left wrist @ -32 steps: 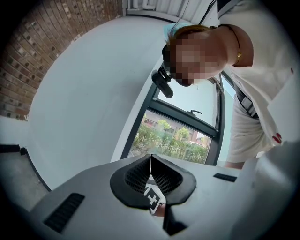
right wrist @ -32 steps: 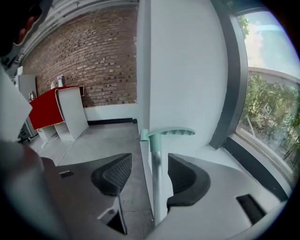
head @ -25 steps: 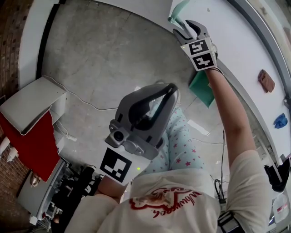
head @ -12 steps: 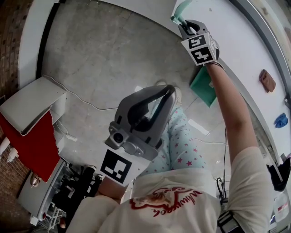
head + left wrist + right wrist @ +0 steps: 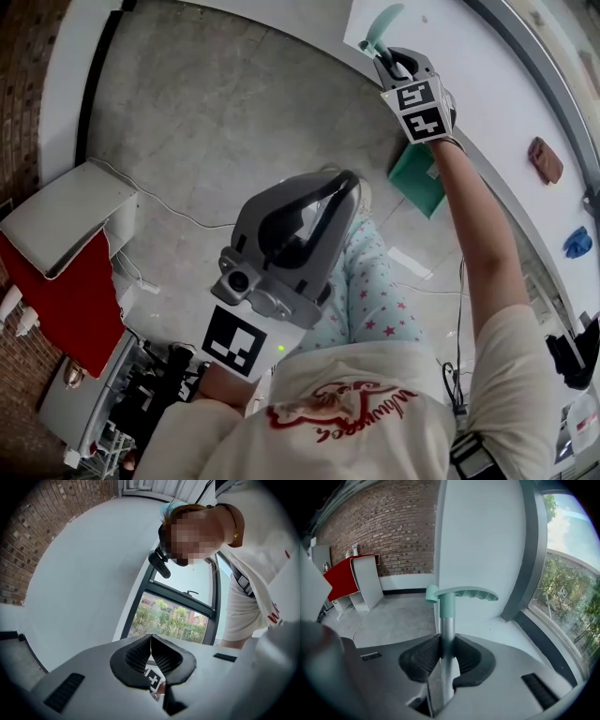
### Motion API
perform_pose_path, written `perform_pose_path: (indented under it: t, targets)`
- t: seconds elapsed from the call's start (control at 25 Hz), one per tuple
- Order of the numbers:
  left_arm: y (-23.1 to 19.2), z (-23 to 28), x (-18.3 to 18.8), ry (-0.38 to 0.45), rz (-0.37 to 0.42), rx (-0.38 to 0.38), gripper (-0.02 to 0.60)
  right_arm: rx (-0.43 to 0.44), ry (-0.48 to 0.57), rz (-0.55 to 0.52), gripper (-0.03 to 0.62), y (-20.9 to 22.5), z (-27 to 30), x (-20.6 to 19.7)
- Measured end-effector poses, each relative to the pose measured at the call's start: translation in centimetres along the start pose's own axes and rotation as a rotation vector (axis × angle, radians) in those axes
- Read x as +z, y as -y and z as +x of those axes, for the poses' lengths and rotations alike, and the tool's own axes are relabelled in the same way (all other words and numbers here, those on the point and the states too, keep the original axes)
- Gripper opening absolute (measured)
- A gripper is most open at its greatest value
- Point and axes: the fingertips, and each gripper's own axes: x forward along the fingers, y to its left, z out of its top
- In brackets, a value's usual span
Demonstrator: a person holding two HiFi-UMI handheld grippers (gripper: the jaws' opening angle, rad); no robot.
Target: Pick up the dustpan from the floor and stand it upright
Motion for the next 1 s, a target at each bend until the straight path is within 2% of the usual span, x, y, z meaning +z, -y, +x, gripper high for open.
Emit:
perform_pose_path:
  t: [0.36, 1.0]
  targets:
    - [3.3, 1.0, -0.6, -0.016, 0.003, -0.089, 0.019, -0.031, 0.093, 0.014, 0.094, 0.7, -6.3, -0.8]
    - [11.9, 4.0, -1.0, -0.058, 0.006, -0.318, 0.019, -0.139, 0.217, 0.067, 0.092, 3.8, -18.4, -4.9]
